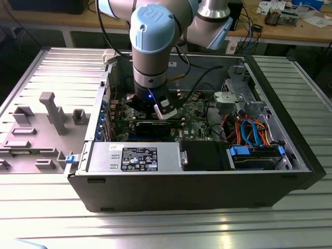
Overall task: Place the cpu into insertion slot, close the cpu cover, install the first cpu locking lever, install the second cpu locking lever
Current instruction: 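Install the second cpu locking lever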
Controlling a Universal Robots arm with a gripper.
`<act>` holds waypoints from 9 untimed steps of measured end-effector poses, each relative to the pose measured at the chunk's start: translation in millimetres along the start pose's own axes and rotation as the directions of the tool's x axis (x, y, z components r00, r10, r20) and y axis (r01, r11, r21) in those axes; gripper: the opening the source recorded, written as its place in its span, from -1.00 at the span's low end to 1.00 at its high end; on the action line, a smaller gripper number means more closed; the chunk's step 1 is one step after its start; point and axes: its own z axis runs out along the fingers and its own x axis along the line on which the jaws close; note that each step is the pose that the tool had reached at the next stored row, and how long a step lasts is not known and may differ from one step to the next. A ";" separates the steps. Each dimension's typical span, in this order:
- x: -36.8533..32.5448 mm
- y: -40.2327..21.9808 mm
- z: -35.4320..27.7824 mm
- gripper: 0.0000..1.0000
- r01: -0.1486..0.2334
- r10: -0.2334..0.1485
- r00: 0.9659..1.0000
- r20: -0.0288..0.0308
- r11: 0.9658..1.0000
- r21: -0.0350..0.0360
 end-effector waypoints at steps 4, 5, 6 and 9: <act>1.4 0.3 0.4 -0.79 -0.013 0.013 1.000 0.003 1.000 -0.003; 2.1 0.5 0.4 -0.79 -0.015 0.015 1.000 0.004 1.000 -0.003; 2.8 0.6 0.4 -0.79 -0.017 0.017 1.000 0.004 1.000 -0.003; 3.7 3.0 1.1 -0.79 -0.022 0.022 1.000 0.005 1.000 -0.006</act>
